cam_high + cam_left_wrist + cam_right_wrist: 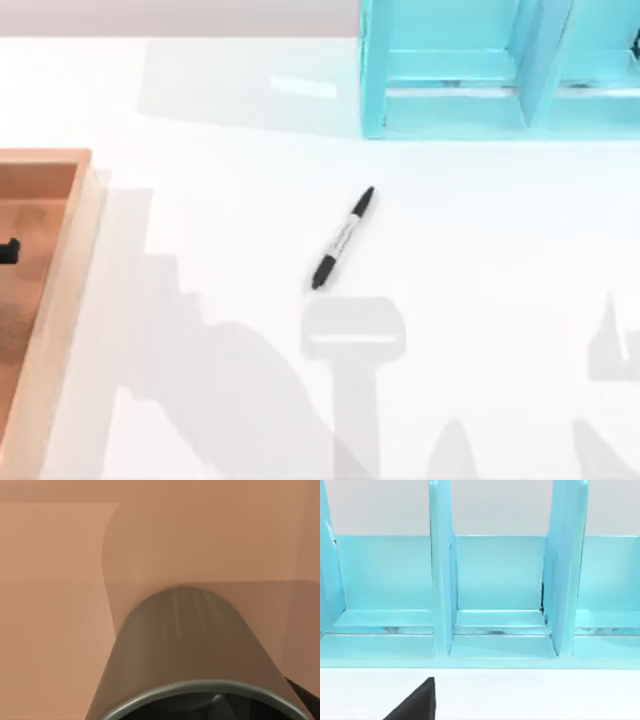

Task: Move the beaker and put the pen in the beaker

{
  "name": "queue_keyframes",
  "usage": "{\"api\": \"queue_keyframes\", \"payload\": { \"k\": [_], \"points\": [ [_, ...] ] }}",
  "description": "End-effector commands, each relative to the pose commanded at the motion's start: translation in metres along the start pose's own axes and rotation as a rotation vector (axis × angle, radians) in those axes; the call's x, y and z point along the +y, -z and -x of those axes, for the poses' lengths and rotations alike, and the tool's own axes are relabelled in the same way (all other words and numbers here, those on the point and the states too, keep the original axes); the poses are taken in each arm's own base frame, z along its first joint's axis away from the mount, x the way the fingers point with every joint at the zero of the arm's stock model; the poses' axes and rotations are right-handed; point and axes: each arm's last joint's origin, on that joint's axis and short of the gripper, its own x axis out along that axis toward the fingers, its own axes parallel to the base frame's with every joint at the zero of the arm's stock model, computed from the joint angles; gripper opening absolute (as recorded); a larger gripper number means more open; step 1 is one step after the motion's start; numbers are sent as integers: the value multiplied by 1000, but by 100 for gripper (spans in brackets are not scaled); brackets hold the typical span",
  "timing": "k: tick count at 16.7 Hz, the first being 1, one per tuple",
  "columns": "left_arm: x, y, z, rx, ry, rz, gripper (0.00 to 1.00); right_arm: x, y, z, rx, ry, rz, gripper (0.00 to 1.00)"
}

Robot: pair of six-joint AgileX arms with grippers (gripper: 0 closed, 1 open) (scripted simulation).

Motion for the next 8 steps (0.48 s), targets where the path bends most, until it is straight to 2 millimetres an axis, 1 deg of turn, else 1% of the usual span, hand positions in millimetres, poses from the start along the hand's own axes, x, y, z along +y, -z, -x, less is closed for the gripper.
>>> {"api": "queue_keyframes", "payload": {
  "k": [2,4,6,8],
  "points": [
    [0,0,1,-2,-1,-1,0,0,0,0,0,0,0,100],
    [1,-6,8,-26,-8,24,0,0,0,0,0,0,0,100],
    [0,-16,24,-69,-18,63,0,0,0,0,0,0,0,100],
    [-7,-26,46,-116,-25,102,0,0,0,0,0,0,0,100]
  ]
}}
